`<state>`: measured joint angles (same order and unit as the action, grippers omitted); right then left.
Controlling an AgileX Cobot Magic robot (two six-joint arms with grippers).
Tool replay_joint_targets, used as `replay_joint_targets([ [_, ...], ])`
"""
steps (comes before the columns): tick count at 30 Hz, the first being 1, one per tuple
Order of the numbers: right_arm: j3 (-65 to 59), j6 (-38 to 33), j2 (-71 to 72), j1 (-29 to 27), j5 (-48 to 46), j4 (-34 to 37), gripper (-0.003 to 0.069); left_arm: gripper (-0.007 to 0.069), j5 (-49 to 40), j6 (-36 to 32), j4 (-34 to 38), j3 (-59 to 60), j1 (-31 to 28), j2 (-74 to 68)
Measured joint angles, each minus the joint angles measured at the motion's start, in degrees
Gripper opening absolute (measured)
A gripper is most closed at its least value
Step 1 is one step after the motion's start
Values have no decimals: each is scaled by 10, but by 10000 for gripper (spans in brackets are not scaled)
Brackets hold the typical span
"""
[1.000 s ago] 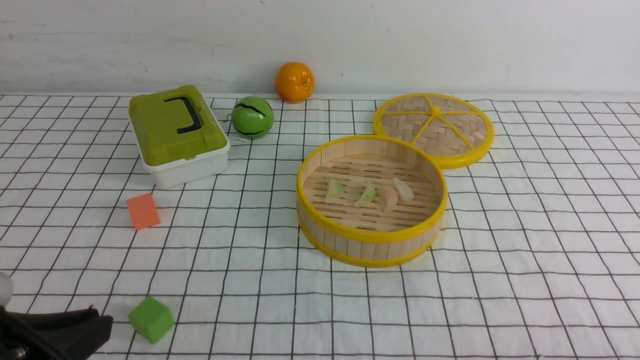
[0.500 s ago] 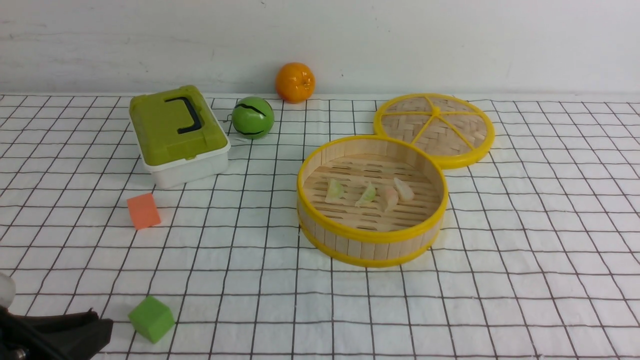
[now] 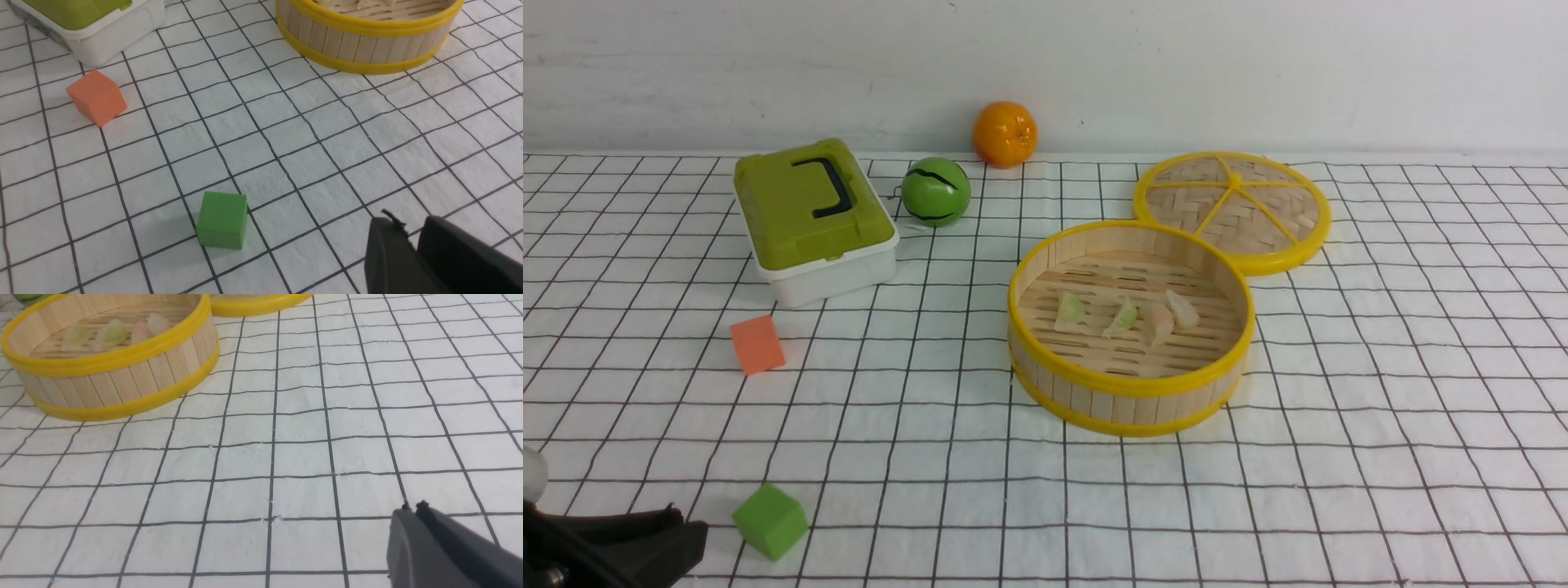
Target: Put the dumplings into the steamer on the table with the white tablecloth.
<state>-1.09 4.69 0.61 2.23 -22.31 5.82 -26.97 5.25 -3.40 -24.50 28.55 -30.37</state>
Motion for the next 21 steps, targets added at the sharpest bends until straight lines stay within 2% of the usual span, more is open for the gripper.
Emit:
replay_joint_targets([
  [6,0,0,0,0,0,0,14,125,42,0,4,58,-1,49],
  [10,0,0,0,0,-1,0,18,118,89,8,-30,152,-27,172],
  [13,0,0,0,0,-1,0,20,95,137,24,-33,197,-58,244],
  [16,0,0,1,0,-1,0,25,21,224,38,-23,251,-129,306],
  [18,0,0,1,0,-1,0,28,-13,237,40,-22,257,-153,308],
  [21,0,0,1,0,-1,1,35,-13,239,43,-13,261,-210,308],
])
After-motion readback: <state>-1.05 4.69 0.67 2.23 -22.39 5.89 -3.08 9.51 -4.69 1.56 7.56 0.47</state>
